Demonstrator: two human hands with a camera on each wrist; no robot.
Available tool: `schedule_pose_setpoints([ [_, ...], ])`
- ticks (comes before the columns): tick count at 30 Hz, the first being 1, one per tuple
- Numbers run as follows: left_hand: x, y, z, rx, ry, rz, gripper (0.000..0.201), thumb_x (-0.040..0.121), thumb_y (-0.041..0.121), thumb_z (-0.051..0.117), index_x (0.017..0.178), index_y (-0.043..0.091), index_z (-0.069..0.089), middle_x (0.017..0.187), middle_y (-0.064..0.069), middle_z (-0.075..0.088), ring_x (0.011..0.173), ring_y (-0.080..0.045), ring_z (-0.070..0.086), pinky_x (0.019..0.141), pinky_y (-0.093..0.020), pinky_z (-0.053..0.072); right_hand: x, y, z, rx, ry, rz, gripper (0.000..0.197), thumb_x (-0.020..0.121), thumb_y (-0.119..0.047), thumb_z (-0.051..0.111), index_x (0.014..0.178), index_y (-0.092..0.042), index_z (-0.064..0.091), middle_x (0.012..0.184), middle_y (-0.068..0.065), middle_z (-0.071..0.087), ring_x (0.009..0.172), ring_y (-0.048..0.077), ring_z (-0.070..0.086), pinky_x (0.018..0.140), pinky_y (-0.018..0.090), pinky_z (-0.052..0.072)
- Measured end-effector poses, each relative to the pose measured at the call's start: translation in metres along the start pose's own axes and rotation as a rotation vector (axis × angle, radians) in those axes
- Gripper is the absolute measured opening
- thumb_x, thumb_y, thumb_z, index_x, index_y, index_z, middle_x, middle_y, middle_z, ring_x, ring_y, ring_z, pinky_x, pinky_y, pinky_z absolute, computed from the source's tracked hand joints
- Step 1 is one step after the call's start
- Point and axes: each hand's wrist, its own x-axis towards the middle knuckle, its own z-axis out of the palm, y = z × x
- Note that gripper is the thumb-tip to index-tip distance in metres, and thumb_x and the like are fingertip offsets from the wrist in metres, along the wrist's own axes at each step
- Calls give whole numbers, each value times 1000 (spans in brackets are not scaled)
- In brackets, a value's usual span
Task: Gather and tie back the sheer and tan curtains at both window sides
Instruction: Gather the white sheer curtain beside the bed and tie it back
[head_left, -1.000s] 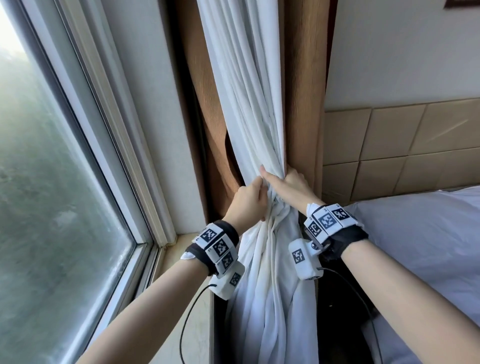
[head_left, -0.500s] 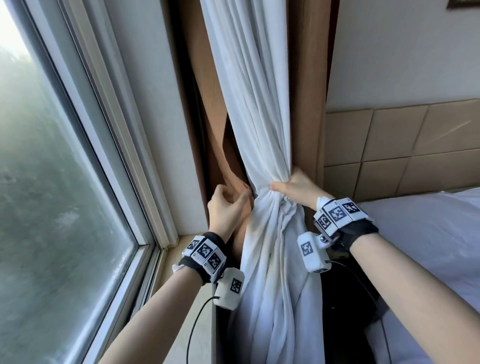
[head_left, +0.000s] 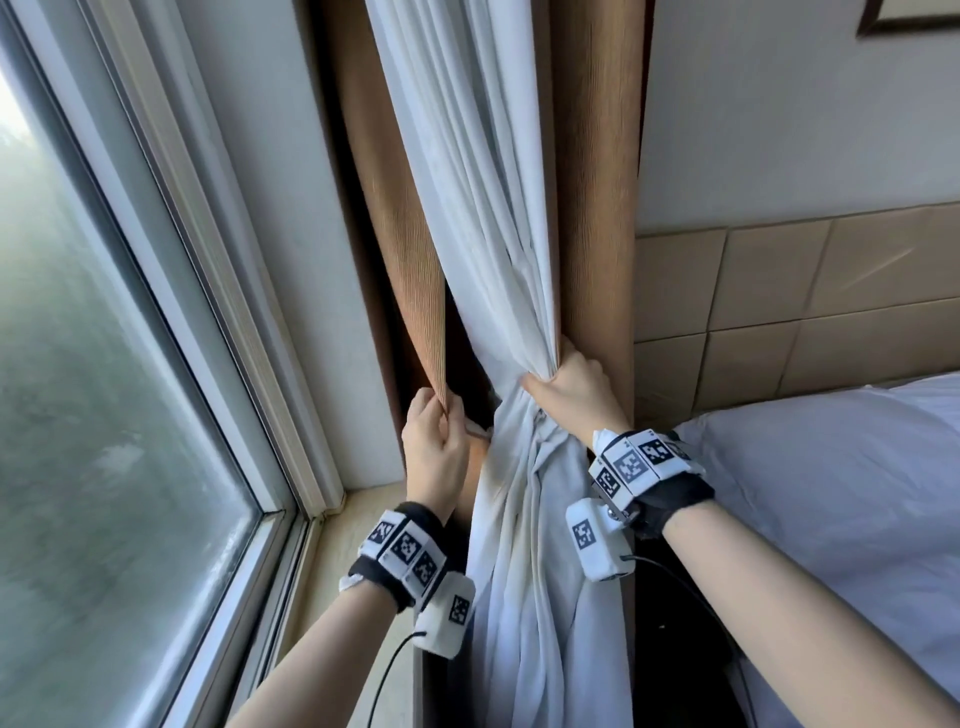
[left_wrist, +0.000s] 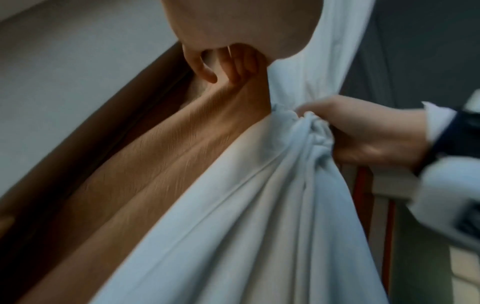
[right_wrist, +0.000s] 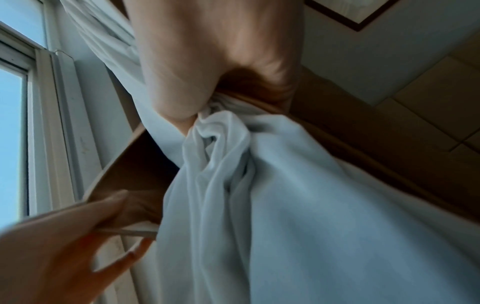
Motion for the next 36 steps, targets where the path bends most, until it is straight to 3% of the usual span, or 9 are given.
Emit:
schedule_pose_setpoints([
  [4,-11,19,-10,11,-21,112,18,87,8,54,70,4,59,97,0,51,88,-15,54,77,-21,43,-1,-7,5,-5,-4,1,45,78,-43,60,116,-19,58,105,10,69,96,36,65,84,39,54],
  [7,15,35,-8,113,22,-38,7,77,5,54,79,5,48,94,-2,50,81,-15,51,72,-28,42,-4,-7,7,-14,-29,-31,44,75,-44,58,111,-19,61,100,7,71,93,33,66,81,38,56],
  [11,85,57,-11,344,53,-134,55,79,14,55,127,14,31,122,-8,46,94,-36,55,75,-39,43,-8,-4,4,-19,-39,-38,39,75,-43,61,105,-20,64,92,1,71,86,27,67,76,37,57],
  [14,145,71,-21,564,87,-52,67,81,12,52,141,15,23,125,-13,49,95,-41,59,73,-43,42,-8,3,-1,-1,-38,-34,36,73,-45,61,101,-22,64,87,-3,71,82,23,68,74,38,58],
  [19,202,86,-28,721,97,48,24,94,29,44,109,10,47,97,-16,63,87,-41,60,68,-40,41,-9,7,-7,-11,-32,-55,29,76,-41,61,100,-23,63,83,-7,68,78,18,66,68,28,53],
  [23,187,100,-11,200,75,63,35,98,25,38,71,5,48,66,-6,56,59,-21,50,60,-31,42,-9,3,-3,-16,-35,-52,32,76,-46,60,99,-24,63,84,-7,69,79,18,68,69,30,56],
  [29,164,93,-3,-303,-151,-37,22,97,27,48,115,34,58,112,7,68,105,-10,64,90,-29,52,-12,-5,-2,-50,-21,-62,39,77,-46,57,109,-23,60,91,-1,71,84,25,67,74,34,56],
  [33,121,60,1,-152,-367,-230,24,96,33,47,114,20,54,103,-1,68,87,-17,68,64,-28,55,-12,-6,-3,-44,-36,-36,39,77,-48,57,106,-22,61,90,-1,70,84,24,67,73,31,54],
  [36,82,38,4,-39,-239,-212,23,93,22,42,87,4,56,71,-4,62,63,-23,58,54,-32,48,-10,-5,-2,-62,-14,-19,33,75,-46,57,96,-21,62,85,-1,70,81,25,68,73,36,56],
])
